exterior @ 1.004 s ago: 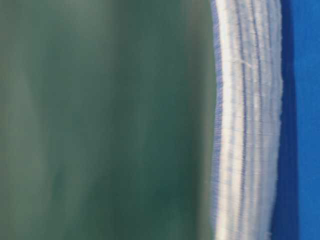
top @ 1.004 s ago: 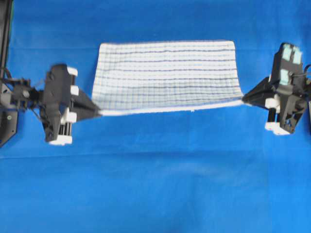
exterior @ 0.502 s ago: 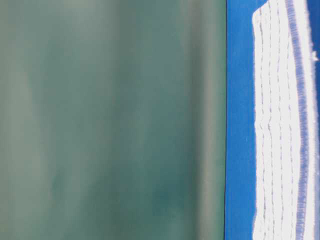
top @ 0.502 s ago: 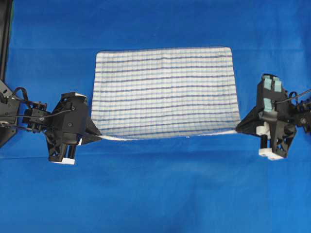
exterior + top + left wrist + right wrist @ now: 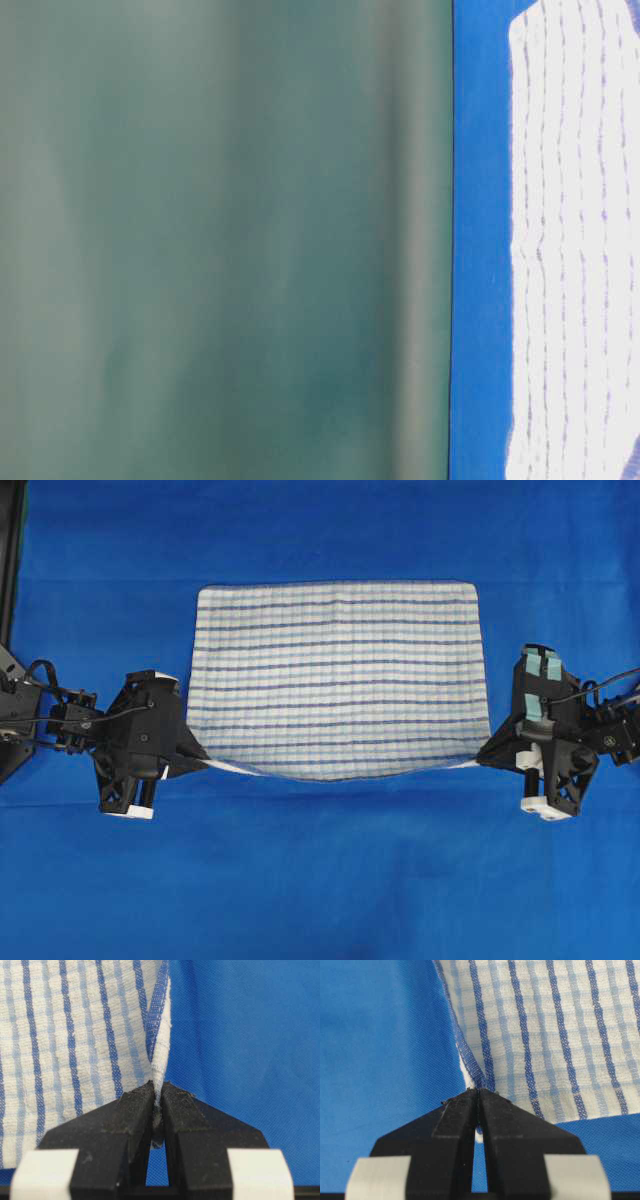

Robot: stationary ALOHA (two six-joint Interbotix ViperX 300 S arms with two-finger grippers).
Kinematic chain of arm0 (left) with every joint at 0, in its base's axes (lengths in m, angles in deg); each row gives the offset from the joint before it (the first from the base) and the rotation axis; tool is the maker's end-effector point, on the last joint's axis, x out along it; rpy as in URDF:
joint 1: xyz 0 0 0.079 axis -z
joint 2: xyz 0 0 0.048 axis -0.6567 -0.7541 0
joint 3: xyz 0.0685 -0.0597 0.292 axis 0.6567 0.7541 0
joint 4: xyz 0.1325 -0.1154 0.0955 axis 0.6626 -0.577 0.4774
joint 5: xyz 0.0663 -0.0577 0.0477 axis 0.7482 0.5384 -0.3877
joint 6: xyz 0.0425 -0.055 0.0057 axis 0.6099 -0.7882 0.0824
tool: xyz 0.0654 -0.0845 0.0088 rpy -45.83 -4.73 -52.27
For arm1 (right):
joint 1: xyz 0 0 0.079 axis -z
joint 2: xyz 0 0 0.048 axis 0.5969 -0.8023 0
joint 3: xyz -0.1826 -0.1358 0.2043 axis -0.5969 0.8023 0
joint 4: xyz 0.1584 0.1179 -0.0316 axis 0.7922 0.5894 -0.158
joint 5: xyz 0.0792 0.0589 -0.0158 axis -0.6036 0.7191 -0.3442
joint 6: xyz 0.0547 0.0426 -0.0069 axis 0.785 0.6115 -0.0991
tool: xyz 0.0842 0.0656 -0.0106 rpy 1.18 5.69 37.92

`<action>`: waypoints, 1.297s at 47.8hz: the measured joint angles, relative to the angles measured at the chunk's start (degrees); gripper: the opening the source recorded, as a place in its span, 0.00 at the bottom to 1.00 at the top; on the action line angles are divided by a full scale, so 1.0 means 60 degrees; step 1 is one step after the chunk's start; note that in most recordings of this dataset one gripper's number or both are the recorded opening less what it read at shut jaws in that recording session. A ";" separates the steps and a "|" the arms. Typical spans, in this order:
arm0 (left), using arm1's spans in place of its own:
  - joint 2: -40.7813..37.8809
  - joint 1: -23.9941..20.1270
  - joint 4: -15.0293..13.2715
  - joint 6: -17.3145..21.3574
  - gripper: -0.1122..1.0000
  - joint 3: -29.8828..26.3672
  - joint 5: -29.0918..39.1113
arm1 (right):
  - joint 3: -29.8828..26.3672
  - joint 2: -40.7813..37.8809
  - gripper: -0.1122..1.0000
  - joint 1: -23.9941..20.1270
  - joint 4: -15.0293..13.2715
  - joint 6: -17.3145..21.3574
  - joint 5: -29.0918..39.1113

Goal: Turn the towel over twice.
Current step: 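Swing the held edge over toward the near side and lower, then open both grippers to release the towel flat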

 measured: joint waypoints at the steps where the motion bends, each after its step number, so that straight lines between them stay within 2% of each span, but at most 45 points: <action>1: 0.0000 -0.0015 0.0000 0.0000 0.13 0.0000 0.0015 | 0.0000 -0.0015 0.14 0.0000 -0.0015 0.0000 0.0000; 10: 0.0000 -0.0015 0.0000 -0.0044 0.16 0.0000 0.0117 | -0.0029 -0.0015 0.15 0.0000 0.0000 0.0000 0.0000; 11: 0.0000 0.0000 0.0000 -0.0044 0.19 0.0015 0.0132 | -0.0044 -0.0015 0.17 -0.0015 0.0000 0.0000 0.0000; 15: 0.0000 0.0000 0.0000 -0.0059 0.35 0.0000 0.0176 | -0.0088 -0.0029 0.39 -0.0088 0.0029 0.0029 0.0000; 20: 0.0044 0.0000 0.0000 -0.0059 0.63 -0.0073 0.0293 | -0.0176 -0.0029 0.65 -0.0234 0.0044 0.0044 0.0015; 22: 0.0088 0.0000 0.0000 -0.0059 0.73 -0.0117 0.0366 | -0.0220 -0.0029 0.70 -0.0264 0.0044 0.0059 0.0029; 25: 0.0176 0.0000 0.0000 -0.0059 0.80 -0.0176 0.0513 | -0.0293 -0.0029 0.67 -0.0308 0.0044 0.0044 0.0117; 33: 0.0513 0.0000 0.0000 0.0029 0.78 -0.0352 0.0850 | -0.0454 0.0190 0.66 -0.0308 -0.0176 -0.0029 0.0659; 43: 0.1084 -0.0117 0.0000 0.0117 0.78 -0.0586 0.0879 | -0.0659 0.1011 0.66 -0.0044 -0.1143 -0.0029 0.0850; 53: 0.1816 -0.0630 0.0000 0.0132 0.78 -0.0703 0.0820 | -0.0659 0.2300 0.65 0.0542 -0.2168 -0.0029 0.0864; 62: 0.2681 -0.1128 0.0000 0.0586 0.78 -0.0703 0.0659 | -0.0586 0.3442 0.66 0.1172 -0.2842 -0.0029 0.0879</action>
